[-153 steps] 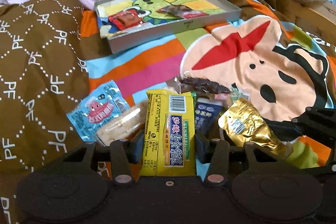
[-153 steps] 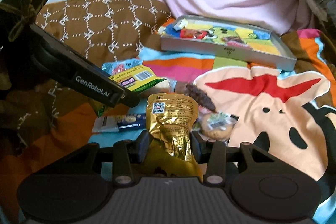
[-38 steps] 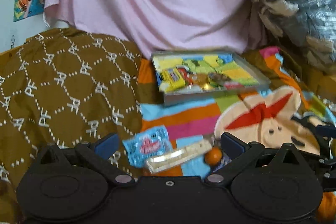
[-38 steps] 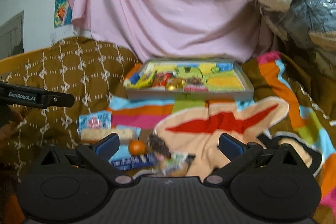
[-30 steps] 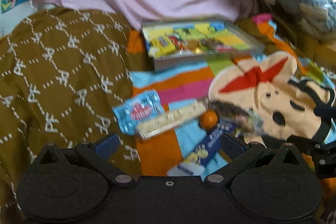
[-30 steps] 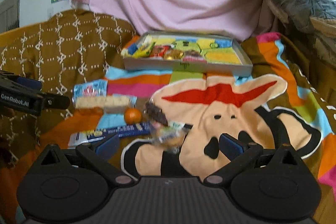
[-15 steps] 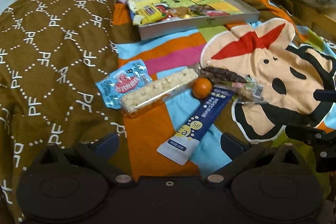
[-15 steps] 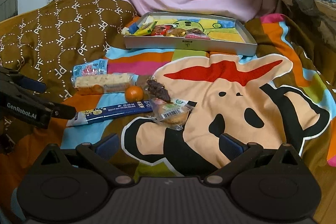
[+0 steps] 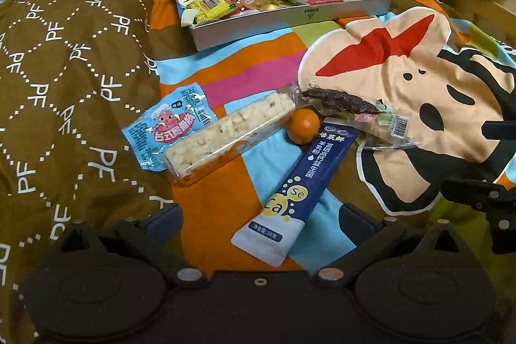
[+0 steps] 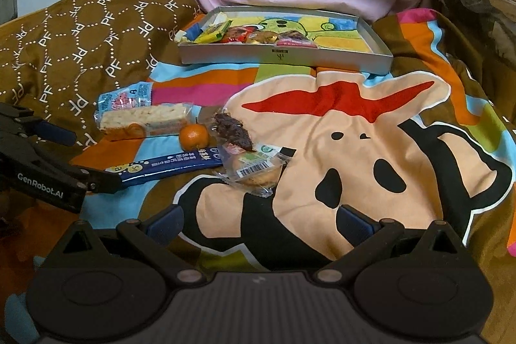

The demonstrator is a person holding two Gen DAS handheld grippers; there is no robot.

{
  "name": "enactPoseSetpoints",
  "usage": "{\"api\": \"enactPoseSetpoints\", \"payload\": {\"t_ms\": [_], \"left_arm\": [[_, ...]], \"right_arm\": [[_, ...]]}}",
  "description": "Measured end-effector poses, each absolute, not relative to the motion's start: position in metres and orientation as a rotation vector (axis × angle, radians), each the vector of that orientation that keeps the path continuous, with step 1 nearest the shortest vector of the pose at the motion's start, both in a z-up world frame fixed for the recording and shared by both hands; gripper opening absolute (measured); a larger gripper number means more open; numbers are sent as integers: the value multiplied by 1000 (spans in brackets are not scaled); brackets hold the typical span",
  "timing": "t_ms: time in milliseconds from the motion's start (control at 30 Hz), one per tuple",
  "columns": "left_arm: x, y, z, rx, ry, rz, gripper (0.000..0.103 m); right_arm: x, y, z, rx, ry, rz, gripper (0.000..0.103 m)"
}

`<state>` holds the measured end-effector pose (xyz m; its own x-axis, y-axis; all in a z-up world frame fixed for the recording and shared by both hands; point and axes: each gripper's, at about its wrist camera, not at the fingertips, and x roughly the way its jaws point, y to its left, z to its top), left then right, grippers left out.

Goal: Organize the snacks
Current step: 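Grasp the blue milk-powder stick with the left tool while the right tool grasps the dried meat strip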

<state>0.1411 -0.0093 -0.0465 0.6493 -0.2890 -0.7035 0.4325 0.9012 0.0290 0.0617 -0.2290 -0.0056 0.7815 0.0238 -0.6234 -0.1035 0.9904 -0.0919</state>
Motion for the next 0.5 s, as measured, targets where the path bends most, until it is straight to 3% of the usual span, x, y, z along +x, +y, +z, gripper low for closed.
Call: {"api": "enactPoseSetpoints", "payload": {"t_ms": [500], "left_arm": [[172, -21, -57, 221, 763, -525, 102]], "right_arm": [[105, -233, -5, -164, 659, 105, 103]]}}
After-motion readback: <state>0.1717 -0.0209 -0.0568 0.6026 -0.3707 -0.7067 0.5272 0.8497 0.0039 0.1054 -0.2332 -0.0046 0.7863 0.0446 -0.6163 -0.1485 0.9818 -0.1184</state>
